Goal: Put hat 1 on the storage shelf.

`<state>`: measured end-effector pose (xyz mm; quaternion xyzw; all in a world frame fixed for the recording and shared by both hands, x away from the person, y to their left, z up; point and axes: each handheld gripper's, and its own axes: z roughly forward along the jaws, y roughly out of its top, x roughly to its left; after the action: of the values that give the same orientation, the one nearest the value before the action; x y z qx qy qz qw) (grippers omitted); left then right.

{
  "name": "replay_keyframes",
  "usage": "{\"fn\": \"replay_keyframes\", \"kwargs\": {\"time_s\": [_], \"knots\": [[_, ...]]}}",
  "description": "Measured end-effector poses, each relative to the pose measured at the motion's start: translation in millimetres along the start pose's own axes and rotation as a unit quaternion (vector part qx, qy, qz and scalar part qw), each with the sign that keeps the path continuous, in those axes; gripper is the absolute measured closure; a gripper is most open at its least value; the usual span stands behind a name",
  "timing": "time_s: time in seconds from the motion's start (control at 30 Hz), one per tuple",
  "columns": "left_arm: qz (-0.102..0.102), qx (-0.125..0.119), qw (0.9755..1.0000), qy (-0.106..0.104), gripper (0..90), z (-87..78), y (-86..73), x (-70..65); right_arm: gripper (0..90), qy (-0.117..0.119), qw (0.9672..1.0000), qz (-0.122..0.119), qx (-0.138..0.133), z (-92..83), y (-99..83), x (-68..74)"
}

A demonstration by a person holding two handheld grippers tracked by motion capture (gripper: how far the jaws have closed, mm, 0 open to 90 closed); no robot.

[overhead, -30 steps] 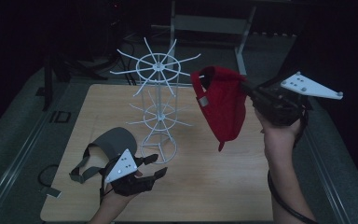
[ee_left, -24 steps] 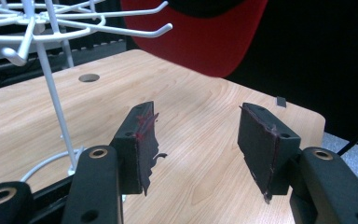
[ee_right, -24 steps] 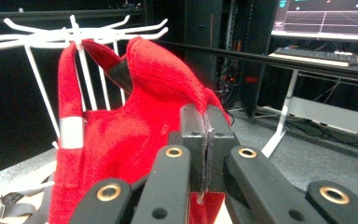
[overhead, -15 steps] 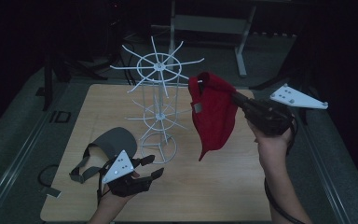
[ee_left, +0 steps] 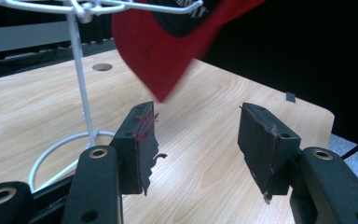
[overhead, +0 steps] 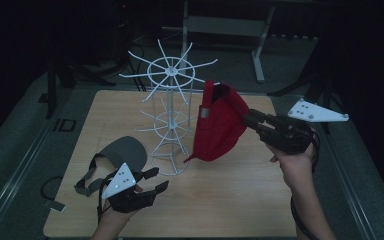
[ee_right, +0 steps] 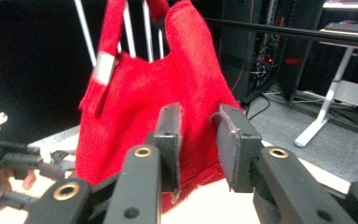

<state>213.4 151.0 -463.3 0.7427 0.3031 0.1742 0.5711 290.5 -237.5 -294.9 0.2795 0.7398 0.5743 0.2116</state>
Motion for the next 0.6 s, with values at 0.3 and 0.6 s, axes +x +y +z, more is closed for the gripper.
{"fn": "replay_keyframes", "kwargs": {"time_s": [0.3,0.6], "knots": [[-0.007,0.004,0.9999,0.013,47.0,-9.6,-8.7,5.0,56.8,0.011,0.9999,-0.002,-0.007,-18.6,-20.1,-1.0],[-0.018,0.011,0.9993,0.030,47.0,-18.6,-20.7,11.1,37.7,-0.007,0.9994,0.016,0.031,-26.6,-64.1,-12.7]]}}
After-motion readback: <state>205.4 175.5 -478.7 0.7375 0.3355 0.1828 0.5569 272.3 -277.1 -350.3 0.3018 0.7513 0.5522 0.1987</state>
